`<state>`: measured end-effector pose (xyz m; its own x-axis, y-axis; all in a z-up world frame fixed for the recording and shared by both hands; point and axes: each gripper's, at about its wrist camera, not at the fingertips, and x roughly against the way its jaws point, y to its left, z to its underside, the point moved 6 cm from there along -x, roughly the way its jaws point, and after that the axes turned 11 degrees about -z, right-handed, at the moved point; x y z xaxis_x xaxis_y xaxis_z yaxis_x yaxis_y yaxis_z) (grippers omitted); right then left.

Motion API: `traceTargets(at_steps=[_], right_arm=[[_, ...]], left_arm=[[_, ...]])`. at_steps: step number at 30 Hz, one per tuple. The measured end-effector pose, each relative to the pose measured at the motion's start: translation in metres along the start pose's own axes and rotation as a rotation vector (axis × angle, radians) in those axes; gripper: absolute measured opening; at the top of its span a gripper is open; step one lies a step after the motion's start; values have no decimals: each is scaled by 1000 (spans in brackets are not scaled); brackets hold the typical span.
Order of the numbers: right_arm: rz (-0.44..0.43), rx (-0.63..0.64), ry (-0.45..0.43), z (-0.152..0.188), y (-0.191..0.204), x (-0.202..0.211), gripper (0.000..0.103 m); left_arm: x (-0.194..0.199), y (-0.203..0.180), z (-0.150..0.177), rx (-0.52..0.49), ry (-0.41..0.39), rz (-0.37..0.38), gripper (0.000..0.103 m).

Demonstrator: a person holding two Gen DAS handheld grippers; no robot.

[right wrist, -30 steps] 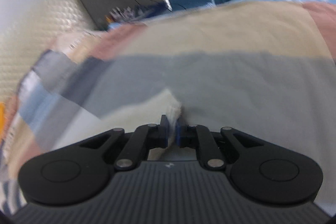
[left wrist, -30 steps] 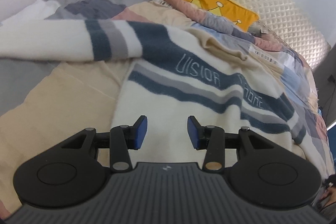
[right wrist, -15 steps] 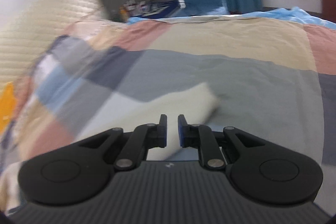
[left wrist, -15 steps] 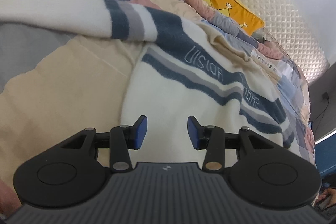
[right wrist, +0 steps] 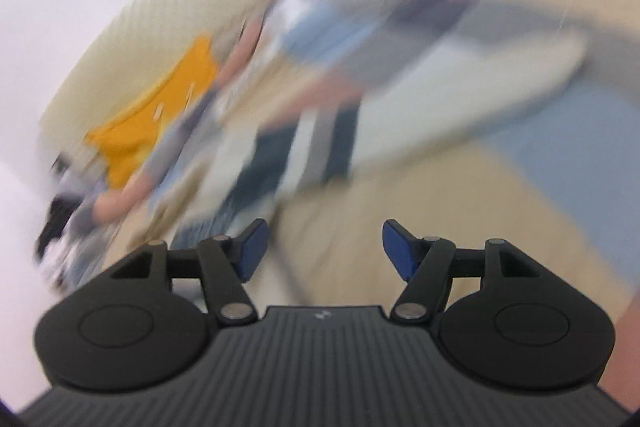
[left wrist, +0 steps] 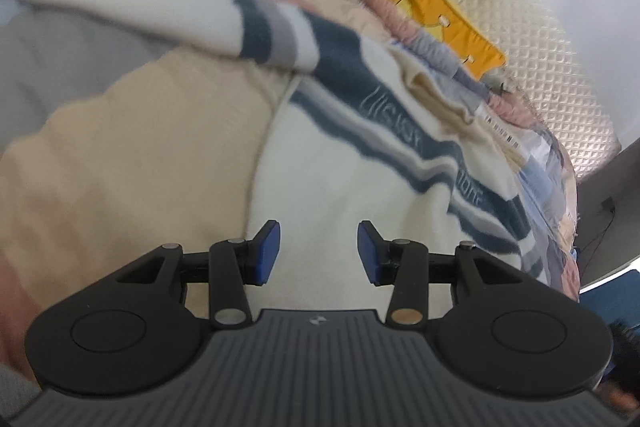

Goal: Fold large clothes

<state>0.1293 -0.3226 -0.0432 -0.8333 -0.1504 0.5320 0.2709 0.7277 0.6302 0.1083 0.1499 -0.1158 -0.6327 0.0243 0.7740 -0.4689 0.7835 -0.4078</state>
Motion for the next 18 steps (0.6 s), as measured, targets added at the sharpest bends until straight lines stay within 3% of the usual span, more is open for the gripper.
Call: traceTargets(at_steps=[4,8,14,18], right_arm=[[-57,-123,184,56,-15,-7,67],[-74,-237,279,92,-26,-12,67],[-15,-167,409,129,-17,-35,67],[-74,-150,418,133,-9,-38,66]], left_arm=[[-10,8,11,24,76,-20,49],[-18,6,17,7,103,-42,49],[-28,8,25,10,127,-103,49],[-33,12,26,33,146,-124,49]])
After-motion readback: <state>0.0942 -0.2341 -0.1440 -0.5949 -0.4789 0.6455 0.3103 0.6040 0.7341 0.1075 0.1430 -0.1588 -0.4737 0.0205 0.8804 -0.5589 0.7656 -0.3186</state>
